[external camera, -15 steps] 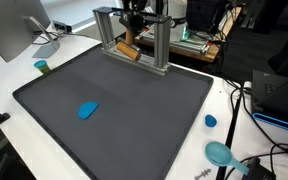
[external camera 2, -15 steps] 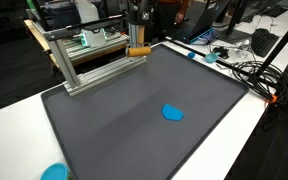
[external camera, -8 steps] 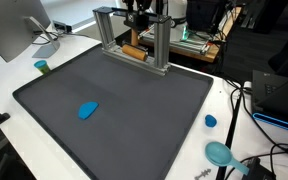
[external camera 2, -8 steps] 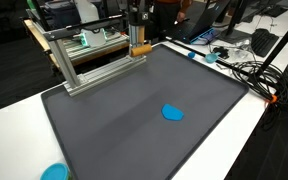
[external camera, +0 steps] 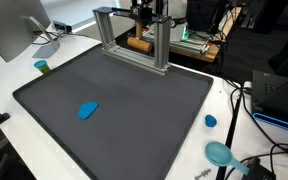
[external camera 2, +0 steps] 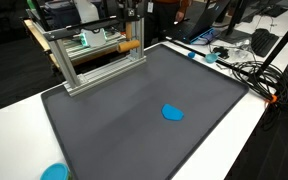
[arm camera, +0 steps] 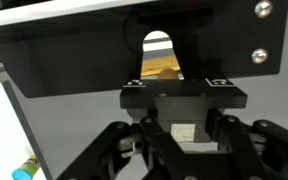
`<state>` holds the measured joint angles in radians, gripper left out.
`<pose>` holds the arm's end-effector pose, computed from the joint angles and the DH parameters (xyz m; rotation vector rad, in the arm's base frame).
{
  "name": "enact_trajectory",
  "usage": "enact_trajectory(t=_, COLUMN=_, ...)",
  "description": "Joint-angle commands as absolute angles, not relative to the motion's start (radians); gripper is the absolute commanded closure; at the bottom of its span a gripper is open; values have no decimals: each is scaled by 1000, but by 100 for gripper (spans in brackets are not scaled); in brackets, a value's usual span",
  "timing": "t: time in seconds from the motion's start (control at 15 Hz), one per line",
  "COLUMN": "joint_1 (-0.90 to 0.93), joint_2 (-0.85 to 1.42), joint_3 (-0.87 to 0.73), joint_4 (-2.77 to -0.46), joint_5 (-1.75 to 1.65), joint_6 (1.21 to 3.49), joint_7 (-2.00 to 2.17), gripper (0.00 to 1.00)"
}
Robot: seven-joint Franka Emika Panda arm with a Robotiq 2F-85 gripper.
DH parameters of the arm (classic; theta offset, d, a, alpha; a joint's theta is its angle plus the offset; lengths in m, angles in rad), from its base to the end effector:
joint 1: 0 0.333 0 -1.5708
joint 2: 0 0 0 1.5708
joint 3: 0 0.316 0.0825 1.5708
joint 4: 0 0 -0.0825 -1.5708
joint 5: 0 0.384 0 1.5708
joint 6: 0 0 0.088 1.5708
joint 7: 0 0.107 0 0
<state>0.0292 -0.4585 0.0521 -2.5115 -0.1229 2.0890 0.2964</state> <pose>0.4037 0.0272 0.4444 3.0084 -0.2427 0.0882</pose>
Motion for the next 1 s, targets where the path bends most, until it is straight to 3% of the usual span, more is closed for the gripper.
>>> enact_trajectory(t=0.0, joint_1=-13, joint_2=-556, joint_3=74, joint_4=-2579, joint_5=-124, joint_6=2094, joint_7=338, gripper=78)
enact_trajectory(t=0.87, joint_1=17, joint_2=-672, joint_3=-6, joint_4=-2666, joint_5=-14, joint_6=2044, joint_7=93, gripper=78)
enact_trajectory(t=0.93, joint_1=17, joint_2=-672, joint_3=-14, joint_4=-2665, joint_5=-6, joint_6=2032, joint_7=72, gripper=28)
